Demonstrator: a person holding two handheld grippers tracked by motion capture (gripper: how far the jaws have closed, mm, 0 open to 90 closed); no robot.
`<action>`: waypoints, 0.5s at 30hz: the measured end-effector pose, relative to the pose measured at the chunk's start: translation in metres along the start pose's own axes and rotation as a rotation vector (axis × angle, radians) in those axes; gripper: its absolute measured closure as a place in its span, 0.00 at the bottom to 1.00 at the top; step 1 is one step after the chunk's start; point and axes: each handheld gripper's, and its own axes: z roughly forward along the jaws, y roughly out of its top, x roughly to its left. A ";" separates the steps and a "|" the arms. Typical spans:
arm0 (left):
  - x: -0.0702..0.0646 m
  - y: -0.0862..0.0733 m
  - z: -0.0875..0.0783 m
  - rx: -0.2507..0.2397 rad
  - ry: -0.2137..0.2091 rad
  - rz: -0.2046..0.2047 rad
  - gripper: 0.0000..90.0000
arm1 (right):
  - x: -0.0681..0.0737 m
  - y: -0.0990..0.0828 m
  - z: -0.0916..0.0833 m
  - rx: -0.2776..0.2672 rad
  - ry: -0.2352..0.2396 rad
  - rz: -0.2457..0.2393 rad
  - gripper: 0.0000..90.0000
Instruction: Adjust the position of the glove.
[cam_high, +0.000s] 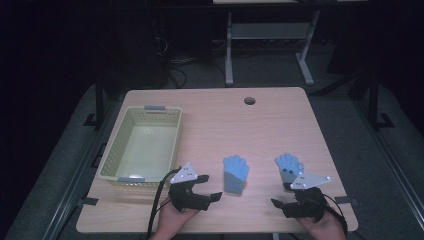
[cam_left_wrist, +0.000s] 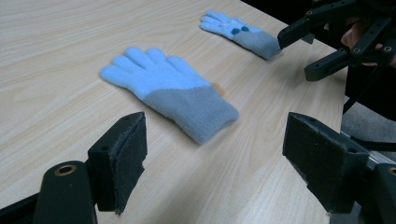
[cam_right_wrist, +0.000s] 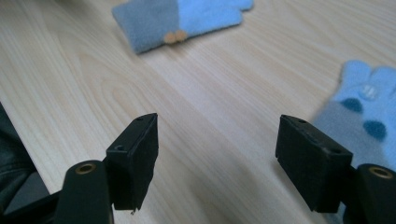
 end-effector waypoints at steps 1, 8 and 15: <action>-0.001 0.000 -0.001 -0.007 0.000 -0.009 0.24 | 0.000 0.000 0.000 -0.006 0.000 0.004 0.33; -0.001 -0.003 -0.002 -0.013 0.007 -0.012 0.25 | 0.002 0.005 -0.002 -0.024 -0.024 0.021 0.31; -0.002 -0.001 -0.001 -0.013 0.007 0.003 0.25 | -0.005 0.009 -0.004 -0.013 -0.034 0.023 0.31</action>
